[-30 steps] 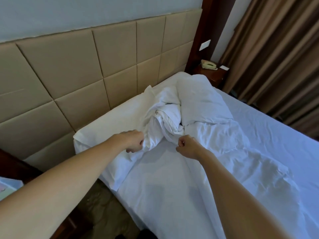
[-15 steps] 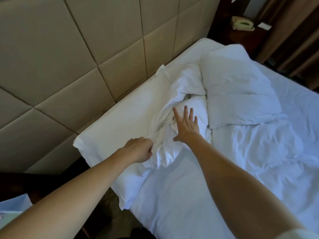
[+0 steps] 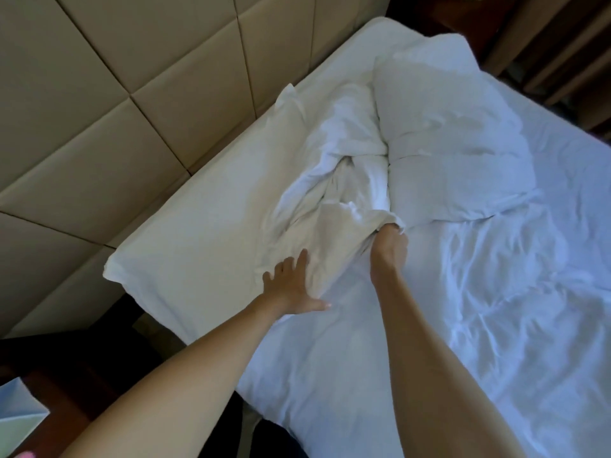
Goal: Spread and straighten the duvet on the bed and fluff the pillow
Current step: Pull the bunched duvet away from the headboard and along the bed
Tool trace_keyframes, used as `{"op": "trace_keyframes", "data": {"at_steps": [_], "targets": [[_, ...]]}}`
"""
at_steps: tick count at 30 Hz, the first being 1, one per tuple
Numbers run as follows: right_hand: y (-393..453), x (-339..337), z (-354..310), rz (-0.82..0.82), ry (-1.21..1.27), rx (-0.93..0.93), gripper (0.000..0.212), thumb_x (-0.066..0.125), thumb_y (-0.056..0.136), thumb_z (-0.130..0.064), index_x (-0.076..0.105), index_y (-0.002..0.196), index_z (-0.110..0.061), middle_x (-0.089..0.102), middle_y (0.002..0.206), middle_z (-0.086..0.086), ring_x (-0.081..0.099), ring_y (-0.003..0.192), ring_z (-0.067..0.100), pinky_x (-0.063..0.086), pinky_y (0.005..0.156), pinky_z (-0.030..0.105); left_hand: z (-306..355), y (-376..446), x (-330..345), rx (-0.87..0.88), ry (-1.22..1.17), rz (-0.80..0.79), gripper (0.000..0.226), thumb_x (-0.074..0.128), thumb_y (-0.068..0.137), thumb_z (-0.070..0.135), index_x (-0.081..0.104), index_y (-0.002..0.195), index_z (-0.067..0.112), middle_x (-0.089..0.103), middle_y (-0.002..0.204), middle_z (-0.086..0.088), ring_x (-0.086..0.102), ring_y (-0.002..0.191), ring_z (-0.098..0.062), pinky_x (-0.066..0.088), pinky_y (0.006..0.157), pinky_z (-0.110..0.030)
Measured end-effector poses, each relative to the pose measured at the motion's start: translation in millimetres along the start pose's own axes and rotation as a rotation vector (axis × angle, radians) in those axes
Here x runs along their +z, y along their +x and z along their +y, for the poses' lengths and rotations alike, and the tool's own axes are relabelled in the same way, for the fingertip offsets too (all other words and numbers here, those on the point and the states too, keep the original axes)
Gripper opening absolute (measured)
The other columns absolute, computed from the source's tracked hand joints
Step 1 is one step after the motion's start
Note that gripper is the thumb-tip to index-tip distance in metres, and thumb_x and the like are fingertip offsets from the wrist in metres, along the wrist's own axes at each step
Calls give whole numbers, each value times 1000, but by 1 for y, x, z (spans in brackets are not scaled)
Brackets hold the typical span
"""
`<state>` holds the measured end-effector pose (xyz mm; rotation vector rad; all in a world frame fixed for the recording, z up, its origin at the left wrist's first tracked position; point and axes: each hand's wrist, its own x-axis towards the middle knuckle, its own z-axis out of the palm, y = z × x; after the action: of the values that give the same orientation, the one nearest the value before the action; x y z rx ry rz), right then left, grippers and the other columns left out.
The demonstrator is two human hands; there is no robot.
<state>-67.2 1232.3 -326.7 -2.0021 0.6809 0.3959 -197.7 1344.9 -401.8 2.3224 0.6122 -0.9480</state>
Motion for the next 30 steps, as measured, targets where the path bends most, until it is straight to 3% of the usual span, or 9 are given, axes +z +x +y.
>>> {"op": "trace_keyframes", "data": {"at_steps": [2, 4, 6, 9, 11, 14, 17, 22, 30], "targets": [[-3, -8, -6, -50, 89, 11, 35, 28, 97, -18, 62, 107, -13, 63, 114, 12, 52, 95, 24, 41, 86, 33, 3, 2, 12, 29, 55, 106, 113, 67, 77, 57, -8, 154, 22, 0, 161, -9, 0, 149, -28, 7, 117, -54], [-7, -18, -5, -92, 101, 0, 37, 28, 97, -17, 62, 111, -14, 61, 99, 2, 51, 93, 21, 41, 85, 30, 1, 2, 16, 74, -27, 309, 77, 61, 87, 31, 20, 151, 17, 26, 155, -10, 19, 146, -25, 16, 117, -49], [-11, -29, 3, -105, 72, 7, 42, 28, 97, -17, 62, 121, -11, 57, 97, 0, 51, 95, 21, 40, 85, 30, -5, -3, 10, 121, -164, 440, 44, 51, 86, 12, 50, 130, 15, 58, 130, -11, 51, 125, -31, 41, 102, -43], [-31, -43, 14, -96, 56, 23, 44, 33, 95, -21, 58, 129, -10, 59, 113, 3, 54, 103, 24, 43, 89, 32, -20, -16, -18, 120, -302, 514, 21, 47, 84, 12, 61, 101, 16, 67, 105, -15, 63, 100, -38, 52, 77, -41], [-49, -51, 19, -106, 37, 25, 43, 39, 93, -25, 58, 129, -11, 62, 117, 4, 56, 105, 27, 46, 90, 35, -33, -29, -48, 162, -366, 599, 19, 49, 81, 22, 64, 92, 17, 71, 97, -14, 66, 95, -35, 54, 72, -42], [-83, -56, 17, -178, -14, 0, 34, 48, 91, -27, 59, 119, -11, 57, 97, 3, 52, 85, 22, 43, 71, 31, -63, -57, -102, 303, -224, 682, 23, 54, 79, 14, 71, 94, 15, 73, 95, -14, 68, 92, -33, 51, 69, -35], [-122, -44, 12, -224, -94, -42, 52, 53, 79, -40, 62, 115, -5, 62, 98, 7, 57, 88, 28, 51, 82, 40, -98, -94, -164, 393, 37, 795, 23, 60, 78, 7, 69, 97, 12, 71, 93, -20, 66, 90, -40, 51, 70, -41], [-204, 2, -2, -245, -154, -121, 58, 49, 78, -46, 62, 118, -7, 63, 115, 13, 58, 101, 33, 47, 90, 42, -138, -170, -245, 525, 320, 943, 12, 67, 67, -2, 59, 72, 6, 66, 75, -23, 63, 73, -41, 47, 63, -41], [-329, 104, 18, -425, -379, -315, 62, 47, 83, -54, 59, 117, -4, 63, 117, 16, 58, 108, 36, 46, 95, 42, -289, -245, -276, 441, 533, 1068, 19, 70, 57, -12, 62, 70, 0, 64, 70, -26, 64, 68, -43, 53, 67, -47]]}}
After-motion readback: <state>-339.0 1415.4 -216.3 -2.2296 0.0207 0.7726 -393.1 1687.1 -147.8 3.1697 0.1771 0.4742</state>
